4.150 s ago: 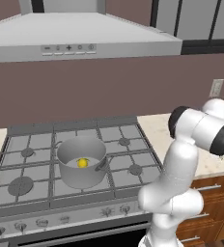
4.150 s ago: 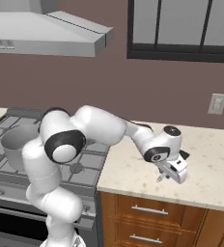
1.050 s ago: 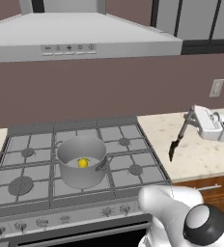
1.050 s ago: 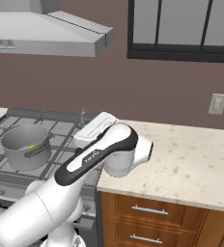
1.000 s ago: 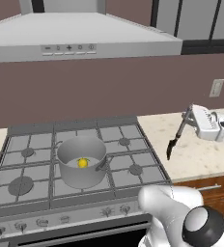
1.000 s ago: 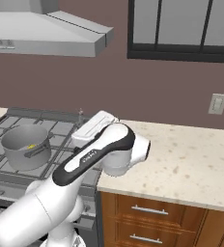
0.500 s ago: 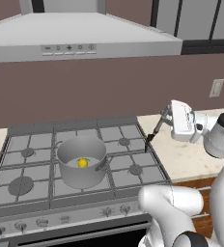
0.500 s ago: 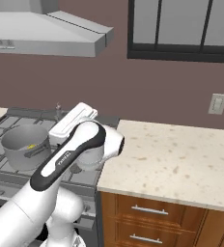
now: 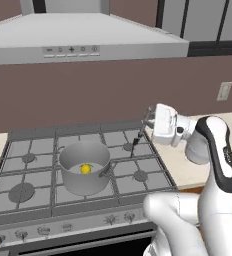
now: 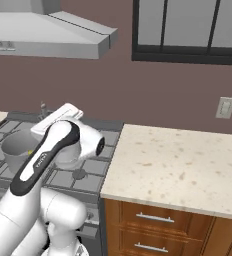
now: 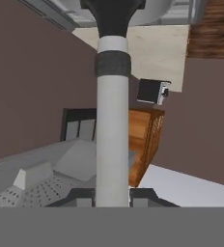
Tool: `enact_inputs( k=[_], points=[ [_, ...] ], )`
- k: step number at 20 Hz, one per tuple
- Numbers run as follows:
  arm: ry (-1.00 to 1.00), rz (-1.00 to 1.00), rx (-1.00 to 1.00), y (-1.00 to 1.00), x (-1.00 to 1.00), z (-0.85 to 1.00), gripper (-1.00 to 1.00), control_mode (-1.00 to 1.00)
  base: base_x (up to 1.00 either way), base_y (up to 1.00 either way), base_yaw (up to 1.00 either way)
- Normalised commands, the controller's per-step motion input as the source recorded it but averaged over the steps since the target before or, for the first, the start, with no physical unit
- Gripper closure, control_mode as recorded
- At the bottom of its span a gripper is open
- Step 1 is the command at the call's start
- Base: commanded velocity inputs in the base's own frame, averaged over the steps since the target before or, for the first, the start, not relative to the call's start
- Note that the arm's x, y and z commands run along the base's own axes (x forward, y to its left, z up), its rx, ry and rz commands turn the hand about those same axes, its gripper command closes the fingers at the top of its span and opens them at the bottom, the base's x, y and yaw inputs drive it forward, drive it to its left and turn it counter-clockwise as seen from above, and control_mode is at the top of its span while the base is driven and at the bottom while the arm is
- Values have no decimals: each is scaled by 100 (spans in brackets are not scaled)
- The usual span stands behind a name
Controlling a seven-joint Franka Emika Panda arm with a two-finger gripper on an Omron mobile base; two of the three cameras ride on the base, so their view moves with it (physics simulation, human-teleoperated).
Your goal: Put the lemon and lemon wedge in the pot. Retrieve the spatula and lightly stir the vegetables in the pot.
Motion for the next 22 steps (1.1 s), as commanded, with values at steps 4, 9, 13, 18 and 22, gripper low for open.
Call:
enact_inputs(
  k=[4, 9, 13, 18, 22],
  points=[
    [3, -4, 0, 67, 27, 0, 100, -100, 0, 0, 0],
    [4, -3, 0, 71, 22, 0, 100, -100, 0, 0, 0],
    [17, -1, 0, 54, 21, 0, 100, -100, 0, 0, 0],
    [15, -2, 0, 44, 32, -14, 100, -100, 0, 0, 0],
    [12, 0, 0, 18, 53, -25, 100, -100, 0, 0, 0]
  ],
)
